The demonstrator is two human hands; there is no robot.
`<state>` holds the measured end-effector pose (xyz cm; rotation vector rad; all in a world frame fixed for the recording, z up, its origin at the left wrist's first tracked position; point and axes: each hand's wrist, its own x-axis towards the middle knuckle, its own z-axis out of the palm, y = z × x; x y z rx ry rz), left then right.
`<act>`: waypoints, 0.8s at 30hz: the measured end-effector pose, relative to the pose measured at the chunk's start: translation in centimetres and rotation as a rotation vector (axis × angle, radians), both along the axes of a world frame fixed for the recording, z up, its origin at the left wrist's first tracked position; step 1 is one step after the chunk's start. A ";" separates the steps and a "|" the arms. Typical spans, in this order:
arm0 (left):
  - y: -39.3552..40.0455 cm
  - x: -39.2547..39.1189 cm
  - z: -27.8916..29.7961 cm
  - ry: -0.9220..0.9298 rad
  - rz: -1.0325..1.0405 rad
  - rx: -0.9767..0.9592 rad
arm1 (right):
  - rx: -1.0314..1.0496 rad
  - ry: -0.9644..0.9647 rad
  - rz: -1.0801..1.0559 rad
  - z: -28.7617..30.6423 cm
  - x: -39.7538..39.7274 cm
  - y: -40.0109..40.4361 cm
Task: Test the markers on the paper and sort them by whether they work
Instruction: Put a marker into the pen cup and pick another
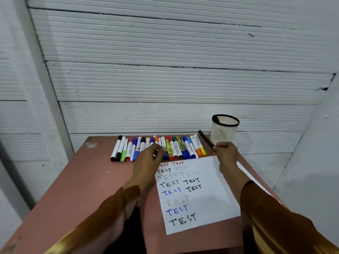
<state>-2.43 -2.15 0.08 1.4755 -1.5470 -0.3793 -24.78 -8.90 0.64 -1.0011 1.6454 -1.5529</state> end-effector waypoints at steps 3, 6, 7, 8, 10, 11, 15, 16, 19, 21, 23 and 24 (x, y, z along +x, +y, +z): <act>0.2 -2.3 1.8 0.099 -0.052 0.068 | -0.032 -0.370 0.185 0.7 1.3 1.9; 0.7 -4.4 3.4 0.375 -0.221 0.307 | -0.076 -0.575 0.423 1.3 3.0 4.3; 0.8 -5.0 3.8 0.435 -0.263 0.358 | -0.078 -0.595 0.493 1.3 3.5 4.9; 1.0 -5.4 4.1 0.482 -0.288 0.371 | -0.076 -0.595 0.559 1.3 4.0 5.7; 1.3 -5.8 4.4 0.587 -0.279 0.330 | -0.076 -0.554 0.657 0.9 4.7 6.8; 1.5 -5.8 4.3 0.626 -0.253 0.304 | -0.082 -0.521 0.686 0.8 5.0 7.2; 2.3 -5.5 4.1 0.631 -0.148 0.177 | -0.115 -0.320 0.649 1.4 5.3 8.0; 2.6 -5.3 4.1 0.564 -0.133 0.127 | -0.120 -0.313 0.648 1.8 5.4 8.1; 4.2 -5.0 4.0 0.202 -0.168 0.059 | -0.163 -0.362 0.782 3.0 5.7 8.3; 5.0 -5.0 3.8 0.082 -0.242 0.036 | -0.213 -0.395 0.849 3.5 6.0 8.4; 5.3 -4.8 3.4 0.006 -0.255 -0.002 | -0.247 -0.422 0.845 3.7 6.2 8.6; 5.3 -4.7 3.2 -0.025 -0.239 -0.025 | -0.255 -0.435 0.838 3.6 6.2 8.7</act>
